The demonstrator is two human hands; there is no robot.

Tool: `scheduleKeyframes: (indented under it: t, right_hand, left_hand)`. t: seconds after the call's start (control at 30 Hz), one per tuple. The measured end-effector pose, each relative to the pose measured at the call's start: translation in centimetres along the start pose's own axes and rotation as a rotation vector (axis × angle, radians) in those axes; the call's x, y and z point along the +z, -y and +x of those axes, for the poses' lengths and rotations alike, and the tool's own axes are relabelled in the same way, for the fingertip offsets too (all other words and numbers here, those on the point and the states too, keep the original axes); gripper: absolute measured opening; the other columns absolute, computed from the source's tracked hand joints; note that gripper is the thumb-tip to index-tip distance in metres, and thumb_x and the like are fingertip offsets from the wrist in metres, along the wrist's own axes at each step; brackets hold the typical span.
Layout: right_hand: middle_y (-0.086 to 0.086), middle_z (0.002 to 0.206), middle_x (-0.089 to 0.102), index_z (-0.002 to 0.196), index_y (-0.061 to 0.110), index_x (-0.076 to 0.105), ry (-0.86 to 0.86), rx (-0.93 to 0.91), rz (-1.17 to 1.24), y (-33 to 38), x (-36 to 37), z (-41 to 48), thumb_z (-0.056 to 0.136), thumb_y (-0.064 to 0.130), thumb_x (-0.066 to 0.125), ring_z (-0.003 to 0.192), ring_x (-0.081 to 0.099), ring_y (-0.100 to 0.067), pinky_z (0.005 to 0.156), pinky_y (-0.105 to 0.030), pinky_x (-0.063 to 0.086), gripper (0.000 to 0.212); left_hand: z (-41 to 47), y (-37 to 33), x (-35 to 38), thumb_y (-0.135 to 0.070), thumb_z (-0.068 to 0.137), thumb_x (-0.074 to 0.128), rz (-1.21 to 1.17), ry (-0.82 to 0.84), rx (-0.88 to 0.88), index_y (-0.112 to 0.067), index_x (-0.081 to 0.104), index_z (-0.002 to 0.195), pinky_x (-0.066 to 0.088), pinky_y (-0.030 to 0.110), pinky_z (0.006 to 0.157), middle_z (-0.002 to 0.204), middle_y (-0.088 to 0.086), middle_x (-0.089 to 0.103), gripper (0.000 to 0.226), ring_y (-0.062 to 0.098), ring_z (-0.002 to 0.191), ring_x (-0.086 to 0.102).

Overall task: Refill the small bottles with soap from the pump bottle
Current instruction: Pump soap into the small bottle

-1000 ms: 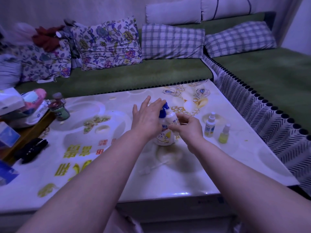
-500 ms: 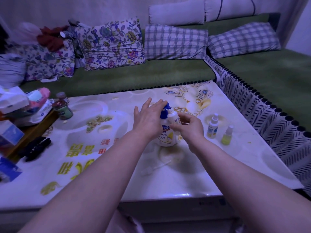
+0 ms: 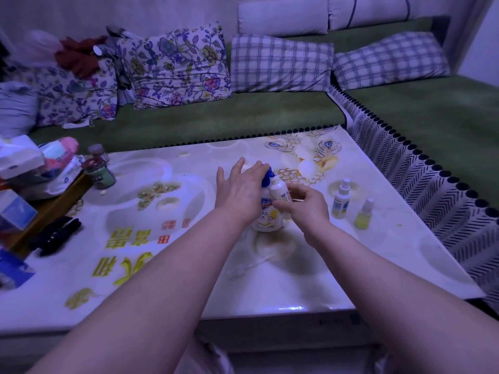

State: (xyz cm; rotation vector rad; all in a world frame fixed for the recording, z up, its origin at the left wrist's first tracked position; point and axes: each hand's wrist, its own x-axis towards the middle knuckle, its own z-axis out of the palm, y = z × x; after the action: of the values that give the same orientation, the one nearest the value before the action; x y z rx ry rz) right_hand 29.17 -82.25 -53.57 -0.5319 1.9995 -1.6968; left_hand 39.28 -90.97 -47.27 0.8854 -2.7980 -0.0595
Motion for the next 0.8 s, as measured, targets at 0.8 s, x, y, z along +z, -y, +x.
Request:
scheduleKeyframes:
  t: [0.8]
  right_hand:
    - [0.005, 0.1, 0.073, 0.092, 0.038, 0.068, 0.015, -0.035, 0.053, 0.69, -0.04, 0.16, 0.067, 0.01, 0.085, 0.095, 0.07, -0.017, 0.091, -0.046, 0.055, 0.042]
  left_hand:
    - [0.28, 0.53, -0.49, -0.013, 0.083, 0.06, -0.098, 0.009, -0.018, -0.034, 0.023, 0.146, 0.009, 0.054, 0.116, 0.156, -0.012, 0.021, 0.076, 0.017, 0.147, 0.005]
